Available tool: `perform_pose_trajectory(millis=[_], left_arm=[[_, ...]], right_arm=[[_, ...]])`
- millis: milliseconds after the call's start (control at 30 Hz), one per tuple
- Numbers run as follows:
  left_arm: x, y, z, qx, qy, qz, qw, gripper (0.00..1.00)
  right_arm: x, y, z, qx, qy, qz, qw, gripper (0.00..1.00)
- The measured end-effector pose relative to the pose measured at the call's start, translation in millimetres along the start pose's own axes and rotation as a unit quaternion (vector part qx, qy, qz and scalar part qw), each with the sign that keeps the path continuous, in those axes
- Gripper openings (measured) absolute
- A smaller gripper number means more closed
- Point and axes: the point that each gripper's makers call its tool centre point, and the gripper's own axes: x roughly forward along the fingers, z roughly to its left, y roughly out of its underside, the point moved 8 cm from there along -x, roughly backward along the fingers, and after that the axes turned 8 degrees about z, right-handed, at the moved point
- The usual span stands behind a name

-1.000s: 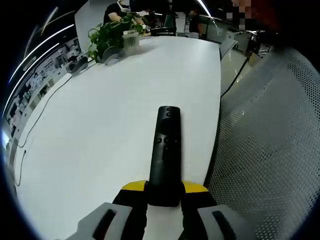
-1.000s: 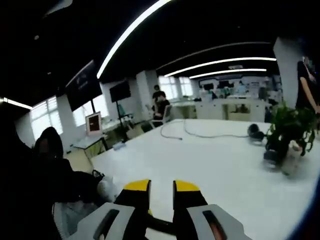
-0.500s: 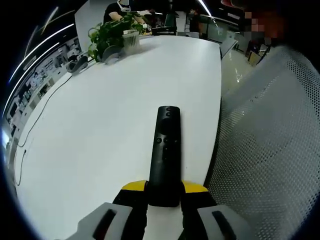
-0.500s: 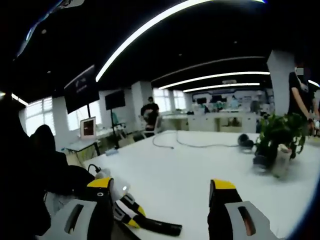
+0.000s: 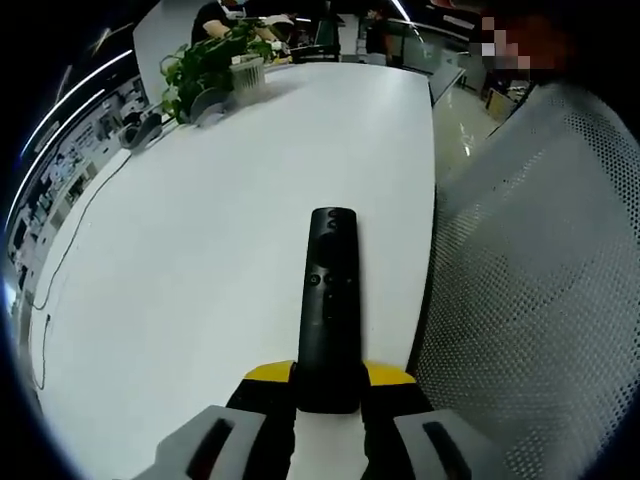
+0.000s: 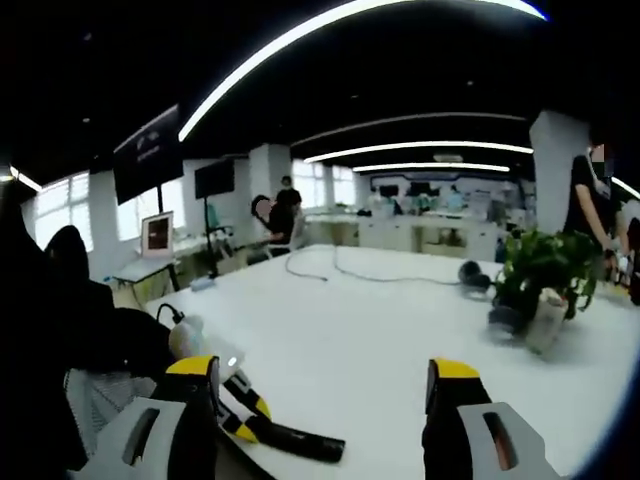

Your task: Press the specified remote control buttons in sequence, fully releasing each button before pressing the next.

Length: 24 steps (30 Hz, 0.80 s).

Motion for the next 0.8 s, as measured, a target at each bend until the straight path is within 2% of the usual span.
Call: perform_pose_trajectory(millis=[100, 167, 267, 333, 667, 800], left_arm=[[-0.5, -1.6, 1.1, 0.021, 0.008, 0.013, 0.9997, 0.24], [-0.5, -2.2, 2.5, 0.033, 0.014, 0.019, 0.9992, 0.24], [-0.9, -6.9, 6.6, 0.04, 0.034, 0.042, 0.9977, 0.24], [-0.1, -9.3, 9.9, 0.05, 0.035, 0.05, 0.9969, 0.24], [1.5, -15.2, 25.0, 0.089, 0.043, 0.062, 0.9931, 0.24], [2.6, -19.3, 32.1, 0.092, 0.05, 0.071, 0.992, 0.24]], right_arm=[[1.4, 1.1, 1.8, -0.012, 0.002, 0.009, 0.9999, 0.84], [2.8, 3.9, 0.2, -0.012, 0.011, 0.024, 0.9996, 0.83], [4.0, 6.2, -2.0, -0.006, 0.017, 0.034, 0.9993, 0.84], [3.7, 7.1, -2.1, -0.004, 0.019, 0.036, 0.9991, 0.84], [7.3, 12.7, -2.1, -0.01, 0.022, 0.066, 0.9975, 0.84], [6.9, 13.3, -2.8, -0.005, 0.019, 0.069, 0.9974, 0.84]])
